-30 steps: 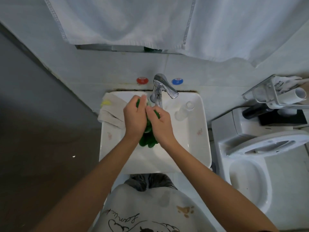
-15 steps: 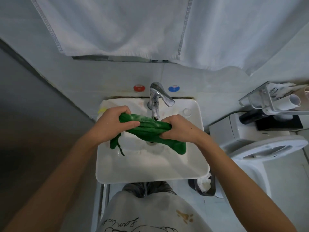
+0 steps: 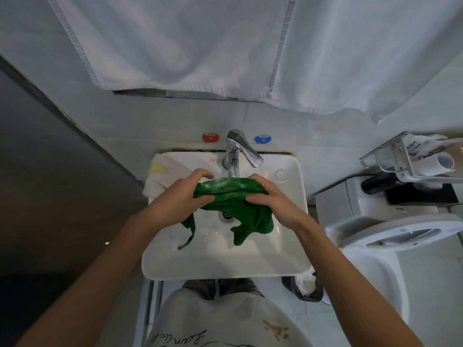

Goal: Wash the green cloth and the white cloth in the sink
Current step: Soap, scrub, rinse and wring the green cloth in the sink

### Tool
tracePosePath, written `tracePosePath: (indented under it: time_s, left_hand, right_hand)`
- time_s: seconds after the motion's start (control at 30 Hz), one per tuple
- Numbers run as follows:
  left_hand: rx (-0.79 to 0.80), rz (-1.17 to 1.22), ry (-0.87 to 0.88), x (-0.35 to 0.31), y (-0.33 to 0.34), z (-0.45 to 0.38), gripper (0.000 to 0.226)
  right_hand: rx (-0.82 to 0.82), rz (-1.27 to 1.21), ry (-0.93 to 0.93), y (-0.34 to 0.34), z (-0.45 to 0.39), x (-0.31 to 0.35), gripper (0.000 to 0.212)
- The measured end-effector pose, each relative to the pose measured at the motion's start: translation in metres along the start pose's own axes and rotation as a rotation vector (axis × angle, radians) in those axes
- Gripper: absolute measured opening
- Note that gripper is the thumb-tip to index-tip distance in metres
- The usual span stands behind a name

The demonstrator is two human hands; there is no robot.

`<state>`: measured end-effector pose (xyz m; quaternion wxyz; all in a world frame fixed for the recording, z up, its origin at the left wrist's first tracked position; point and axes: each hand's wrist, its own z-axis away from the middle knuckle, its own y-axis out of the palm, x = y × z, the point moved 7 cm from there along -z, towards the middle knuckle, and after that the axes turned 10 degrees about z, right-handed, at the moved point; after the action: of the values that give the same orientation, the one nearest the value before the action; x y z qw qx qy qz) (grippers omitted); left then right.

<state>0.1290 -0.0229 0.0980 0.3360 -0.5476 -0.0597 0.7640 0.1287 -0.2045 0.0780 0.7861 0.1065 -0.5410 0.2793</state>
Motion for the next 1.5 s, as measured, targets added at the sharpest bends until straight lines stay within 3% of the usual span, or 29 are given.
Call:
tracePosePath:
  time_s: [0.1, 0.2, 0.27, 0.37, 0.5, 0.63, 0.83, 0.97, 1.1, 1.27, 1.4, 1.5]
  left_hand:
    - [-0.101, 0.060, 0.069, -0.005, 0.007, 0.000, 0.024]
    - [-0.273, 0.182, 0.096, -0.009, 0.017, 0.003, 0.022]
    - [-0.459, 0.251, 0.095, -0.012, 0.020, 0.005, 0.026]
    - [-0.691, 0.387, 0.105, -0.017, 0.021, 0.003, 0.035]
    - [-0.725, 0.440, 0.200, -0.037, 0.045, 0.004, 0.037]
    - [-0.849, 0.614, 0.112, -0.021, 0.025, -0.010, 0.047]
    - [-0.806, 0.656, 0.118, -0.031, 0.044, -0.002, 0.044]
    - [-0.855, 0.680, 0.100, -0.020, 0.020, -0.017, 0.048]
    - [-0.799, 0.663, 0.135, -0.030, 0.041, -0.004, 0.044]
    - [-0.830, 0.662, 0.098, -0.016, 0.022, -0.015, 0.048]
    - [-0.792, 0.630, 0.146, -0.028, 0.043, 0.000, 0.043]
    - [-0.787, 0.650, 0.116, -0.020, 0.023, -0.011, 0.046]
  right_hand:
    - [-0.233, -0.089, 0.111, 0.000, -0.003, -0.006, 0.050]
    - [-0.494, -0.110, 0.151, 0.002, -0.006, -0.004, 0.036]
    - [-0.583, -0.131, 0.112, 0.008, -0.008, 0.001, 0.028]
    - [-0.587, -0.183, 0.019, 0.023, -0.012, 0.015, 0.029]
    - [-0.717, -0.303, -0.010, 0.014, -0.018, 0.023, 0.052]
    - [-0.641, -0.220, -0.002, 0.033, -0.015, 0.028, 0.033]
    - [-0.752, -0.191, 0.116, 0.020, -0.024, 0.021, 0.031]
    - [-0.647, -0.166, 0.042, 0.040, -0.017, 0.024, 0.027]
    - [-0.742, -0.203, 0.093, 0.024, -0.028, 0.020, 0.030]
    - [-0.635, -0.177, 0.036, 0.043, -0.018, 0.020, 0.028]
    - [-0.727, -0.168, 0.107, 0.026, -0.028, 0.019, 0.034]
    - [-0.652, -0.153, 0.027, 0.040, -0.019, 0.025, 0.032]
